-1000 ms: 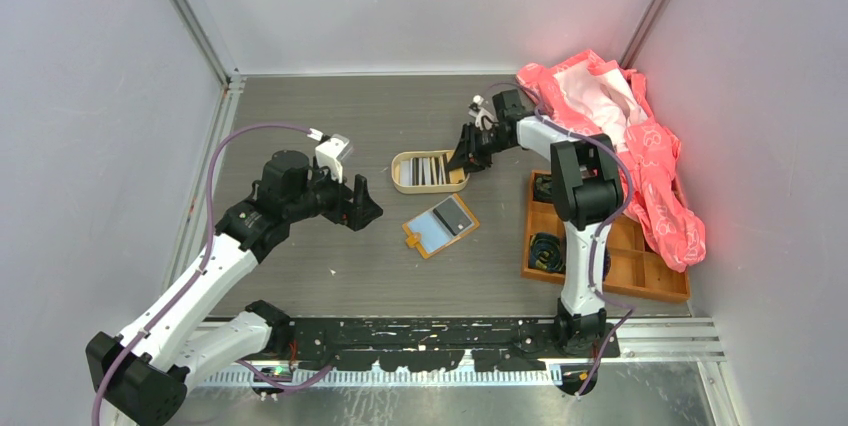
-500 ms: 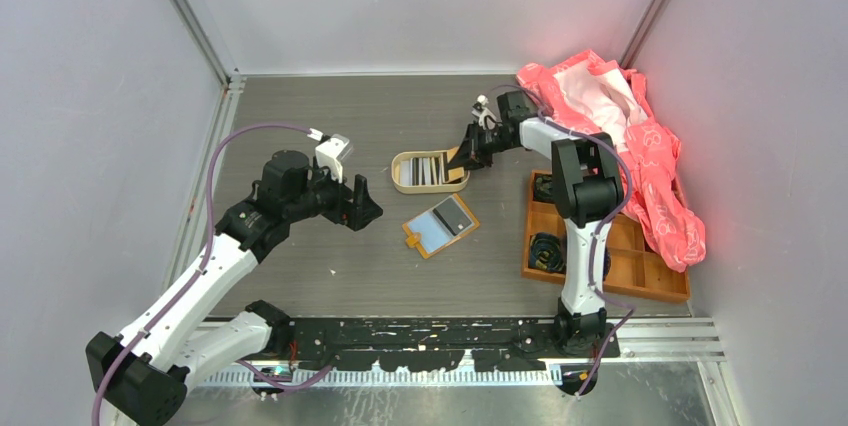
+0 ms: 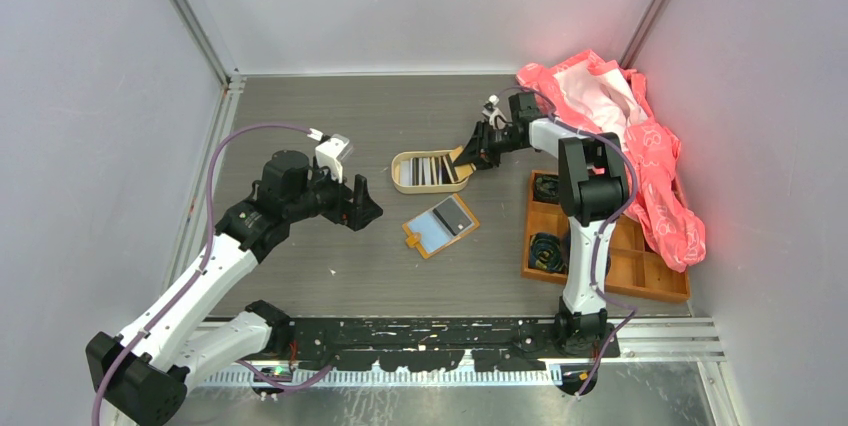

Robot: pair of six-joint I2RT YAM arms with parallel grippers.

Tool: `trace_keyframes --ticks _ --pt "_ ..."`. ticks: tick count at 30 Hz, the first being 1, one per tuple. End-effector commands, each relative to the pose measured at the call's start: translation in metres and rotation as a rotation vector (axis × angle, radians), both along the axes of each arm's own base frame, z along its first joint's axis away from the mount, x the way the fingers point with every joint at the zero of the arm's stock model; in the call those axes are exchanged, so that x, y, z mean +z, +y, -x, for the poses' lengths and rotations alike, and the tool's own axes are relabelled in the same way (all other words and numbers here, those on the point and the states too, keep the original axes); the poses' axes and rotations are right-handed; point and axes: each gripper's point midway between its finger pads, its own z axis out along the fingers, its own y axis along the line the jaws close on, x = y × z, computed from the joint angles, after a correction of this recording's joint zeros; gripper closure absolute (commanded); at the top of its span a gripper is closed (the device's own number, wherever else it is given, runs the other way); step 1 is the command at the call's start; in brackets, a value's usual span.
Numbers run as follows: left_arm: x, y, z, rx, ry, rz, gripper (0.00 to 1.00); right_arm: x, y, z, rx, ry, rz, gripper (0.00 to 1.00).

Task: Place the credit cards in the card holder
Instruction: Pick up the credit card from the storage box.

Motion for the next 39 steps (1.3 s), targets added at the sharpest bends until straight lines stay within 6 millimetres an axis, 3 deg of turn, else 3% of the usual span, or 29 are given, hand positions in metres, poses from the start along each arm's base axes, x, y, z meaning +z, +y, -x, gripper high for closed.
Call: trace_keyframes --ticks 1,23,39 --pt "0.010 -0.002 -0.004 -0.005 -0.037 0.025 0.16 0.027 0.003 -0.005 0.011 -0.069 -0.042 0.72" --pt "0.011 -0.002 -0.004 -0.007 -0.038 0.028 0.16 0.035 -0.020 -0.008 -0.033 -0.073 -0.042 0.72" --pt "0.010 -0.003 -0.004 -0.007 -0.036 0.028 0.17 0.048 -0.033 -0.008 -0.052 -0.085 -0.069 0.78"
